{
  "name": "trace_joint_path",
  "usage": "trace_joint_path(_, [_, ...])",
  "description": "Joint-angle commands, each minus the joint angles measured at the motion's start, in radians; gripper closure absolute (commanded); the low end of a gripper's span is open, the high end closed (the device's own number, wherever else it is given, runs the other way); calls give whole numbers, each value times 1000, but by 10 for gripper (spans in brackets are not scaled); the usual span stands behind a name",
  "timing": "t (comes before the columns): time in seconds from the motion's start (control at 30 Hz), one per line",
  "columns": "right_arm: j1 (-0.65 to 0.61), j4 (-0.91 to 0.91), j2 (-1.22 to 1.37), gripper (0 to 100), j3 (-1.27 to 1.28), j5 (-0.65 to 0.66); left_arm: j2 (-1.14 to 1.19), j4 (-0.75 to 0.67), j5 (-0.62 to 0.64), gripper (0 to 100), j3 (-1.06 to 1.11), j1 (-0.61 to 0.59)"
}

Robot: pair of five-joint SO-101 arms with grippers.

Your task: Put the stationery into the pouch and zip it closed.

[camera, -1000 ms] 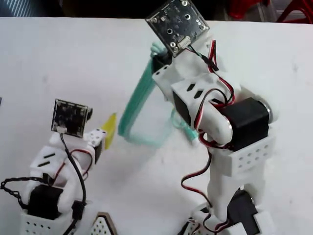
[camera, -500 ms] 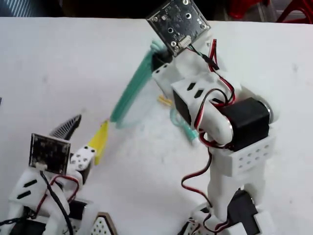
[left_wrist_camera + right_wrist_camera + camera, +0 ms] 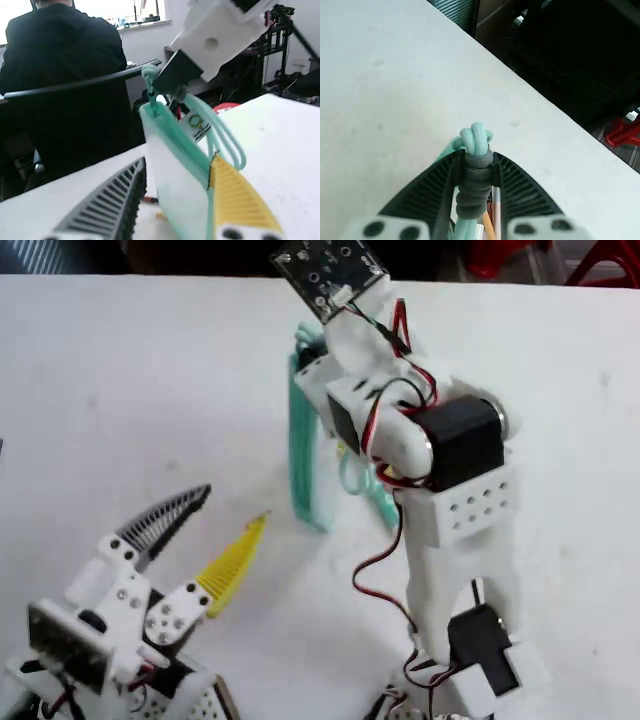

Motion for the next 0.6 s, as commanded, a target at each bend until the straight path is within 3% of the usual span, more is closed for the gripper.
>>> trace_joint_path(0.0, [-15,-44,7,981,-44,-74,1,-126,-2,779,28,73])
trace_joint_path(0.17, [-19,-44,15,981,-37,-106,1,-236,40,834,133,193])
trace_joint_path(0.33, [-21,-39,5,981,-41,-106,1,-334,46,854,239,189])
trace_joint_path(0.47, [-22,-38,5,981,-43,-107,1,-420,40,940,315,191])
trace_joint_path(0.57, [-22,-22,5,981,-43,-107,2,-482,40,928,407,191])
